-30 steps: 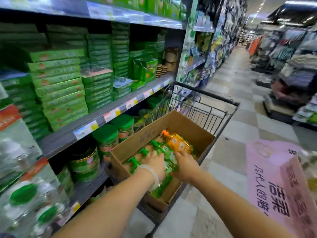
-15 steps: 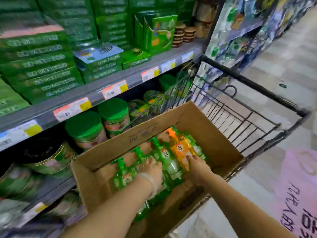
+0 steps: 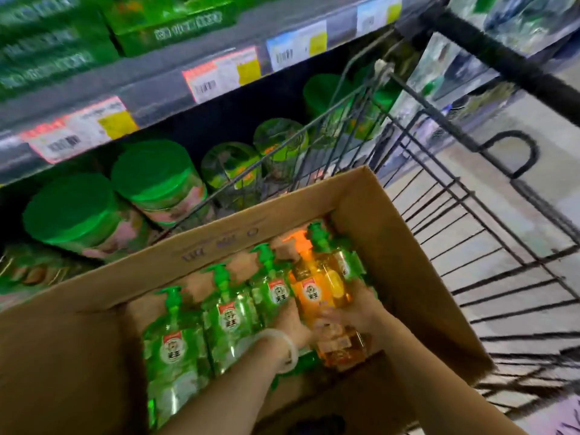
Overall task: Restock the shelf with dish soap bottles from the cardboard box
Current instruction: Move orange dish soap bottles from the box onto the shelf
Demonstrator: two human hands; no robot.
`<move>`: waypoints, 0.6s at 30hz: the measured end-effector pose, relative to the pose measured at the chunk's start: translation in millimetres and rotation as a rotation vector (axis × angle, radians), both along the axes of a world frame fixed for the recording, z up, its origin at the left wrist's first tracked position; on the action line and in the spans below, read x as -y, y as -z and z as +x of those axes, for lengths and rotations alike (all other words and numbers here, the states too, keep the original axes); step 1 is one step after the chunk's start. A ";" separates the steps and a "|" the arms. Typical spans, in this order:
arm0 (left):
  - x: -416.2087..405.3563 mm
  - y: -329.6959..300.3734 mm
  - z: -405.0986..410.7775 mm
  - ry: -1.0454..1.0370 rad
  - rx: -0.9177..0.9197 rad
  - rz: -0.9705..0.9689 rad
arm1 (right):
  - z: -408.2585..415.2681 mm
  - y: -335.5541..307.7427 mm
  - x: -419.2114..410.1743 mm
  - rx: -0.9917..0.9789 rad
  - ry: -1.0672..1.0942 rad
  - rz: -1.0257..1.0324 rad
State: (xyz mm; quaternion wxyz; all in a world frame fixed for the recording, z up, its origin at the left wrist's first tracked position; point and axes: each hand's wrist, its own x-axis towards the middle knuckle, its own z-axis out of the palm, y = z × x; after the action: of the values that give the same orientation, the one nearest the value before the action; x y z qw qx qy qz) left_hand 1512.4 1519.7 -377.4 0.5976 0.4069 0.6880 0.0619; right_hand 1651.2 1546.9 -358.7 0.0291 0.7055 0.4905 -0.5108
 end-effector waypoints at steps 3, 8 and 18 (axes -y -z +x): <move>-9.5 16.3 13.2 -0.218 0.082 -0.076 | 5.1 19.2 -7.3 -0.074 0.131 -0.055; -3.7 19.0 21.7 -0.320 0.115 -0.099 | 9.8 20.0 -5.8 -0.171 0.250 -0.100; 20.6 -43.9 -45.3 -0.303 0.144 0.132 | -38.1 -42.1 11.1 -0.397 0.193 0.004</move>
State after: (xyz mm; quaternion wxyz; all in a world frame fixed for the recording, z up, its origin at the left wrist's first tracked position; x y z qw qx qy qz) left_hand 1467.1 1499.2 -333.5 0.6011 0.3316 0.6913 0.2254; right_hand 1613.0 1535.8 -316.5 -0.1184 0.6347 0.4178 -0.6392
